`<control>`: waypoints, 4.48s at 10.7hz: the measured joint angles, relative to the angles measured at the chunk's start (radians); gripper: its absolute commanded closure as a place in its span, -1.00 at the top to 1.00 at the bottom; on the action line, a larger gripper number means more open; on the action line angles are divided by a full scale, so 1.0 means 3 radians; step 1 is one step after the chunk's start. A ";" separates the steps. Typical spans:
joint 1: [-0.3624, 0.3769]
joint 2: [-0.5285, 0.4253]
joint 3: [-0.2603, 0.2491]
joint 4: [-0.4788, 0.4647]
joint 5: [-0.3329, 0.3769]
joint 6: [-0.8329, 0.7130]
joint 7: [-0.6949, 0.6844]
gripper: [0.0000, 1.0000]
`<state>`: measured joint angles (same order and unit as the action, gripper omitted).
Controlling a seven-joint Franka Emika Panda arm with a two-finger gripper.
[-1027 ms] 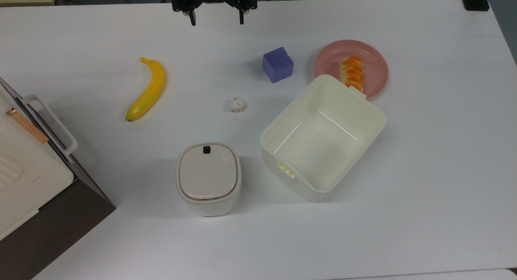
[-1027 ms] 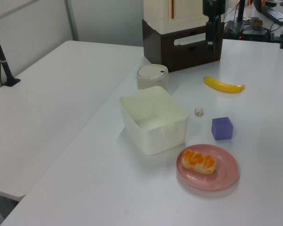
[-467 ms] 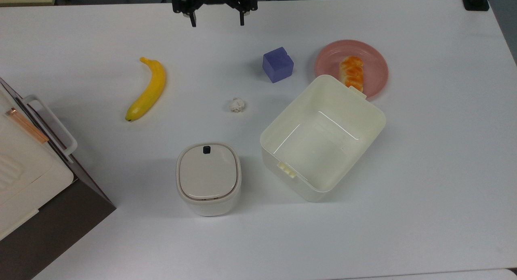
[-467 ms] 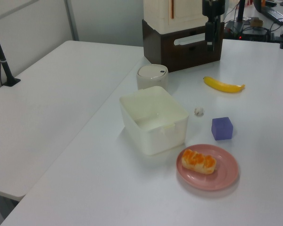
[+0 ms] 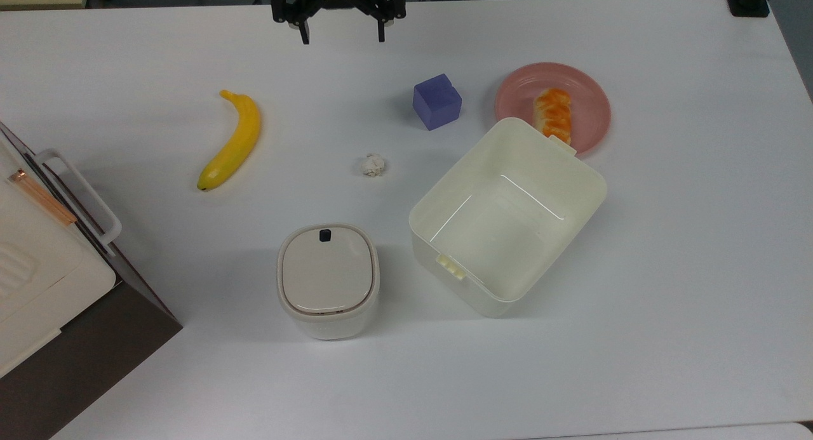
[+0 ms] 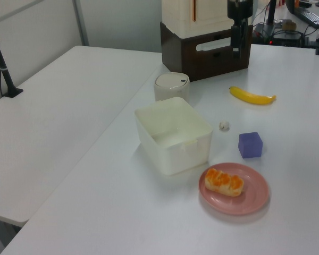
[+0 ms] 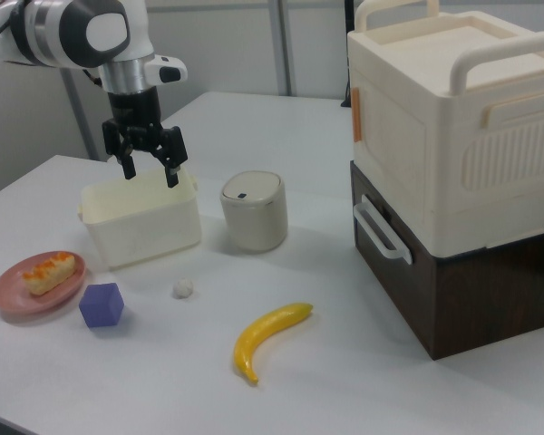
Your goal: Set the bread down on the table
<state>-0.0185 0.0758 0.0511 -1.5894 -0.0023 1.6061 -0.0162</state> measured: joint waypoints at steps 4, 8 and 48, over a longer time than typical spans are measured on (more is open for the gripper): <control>0.0001 0.0009 0.0003 0.0000 0.0000 0.0000 0.0000 1.00; 0.0047 0.0033 0.0008 -0.0076 0.0001 0.0114 0.0005 1.00; 0.0848 0.0367 -0.0385 -0.0904 -0.0375 0.0920 0.0275 1.00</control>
<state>0.2359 0.1858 -0.0645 -1.8604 -0.1147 1.8820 0.0662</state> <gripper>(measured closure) 0.035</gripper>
